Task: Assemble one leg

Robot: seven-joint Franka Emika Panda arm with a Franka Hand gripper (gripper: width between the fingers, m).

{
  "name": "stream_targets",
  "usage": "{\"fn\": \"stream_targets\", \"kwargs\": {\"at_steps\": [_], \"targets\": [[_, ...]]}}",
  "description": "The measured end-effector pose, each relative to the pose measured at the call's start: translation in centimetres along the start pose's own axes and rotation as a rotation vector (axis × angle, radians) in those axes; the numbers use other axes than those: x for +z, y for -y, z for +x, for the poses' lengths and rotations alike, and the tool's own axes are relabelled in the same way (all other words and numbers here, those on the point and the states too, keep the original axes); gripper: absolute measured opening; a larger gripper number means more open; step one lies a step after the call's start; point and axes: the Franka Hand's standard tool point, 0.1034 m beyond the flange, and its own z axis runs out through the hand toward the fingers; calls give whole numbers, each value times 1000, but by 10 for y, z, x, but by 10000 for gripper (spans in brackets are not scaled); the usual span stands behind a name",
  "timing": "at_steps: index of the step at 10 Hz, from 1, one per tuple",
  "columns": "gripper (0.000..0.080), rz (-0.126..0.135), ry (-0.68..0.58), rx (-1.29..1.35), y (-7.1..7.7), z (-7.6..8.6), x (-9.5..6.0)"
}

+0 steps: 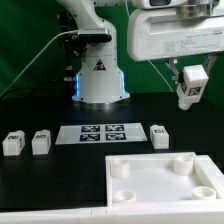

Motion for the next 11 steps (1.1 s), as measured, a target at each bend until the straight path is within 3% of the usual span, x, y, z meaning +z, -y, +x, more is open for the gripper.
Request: {"fn": "stream_targets", "kwargs": {"at_steps": [3,5,7,9,11], "targets": [[291,16,-241,-9,1,1,1],[291,14,-231,-10,0,0,2],[291,6,-277,-16,-8,37,-12],[291,16,-319,-11,-6,71,-9],[291,20,-337,-17,-3,74,-7]]}}
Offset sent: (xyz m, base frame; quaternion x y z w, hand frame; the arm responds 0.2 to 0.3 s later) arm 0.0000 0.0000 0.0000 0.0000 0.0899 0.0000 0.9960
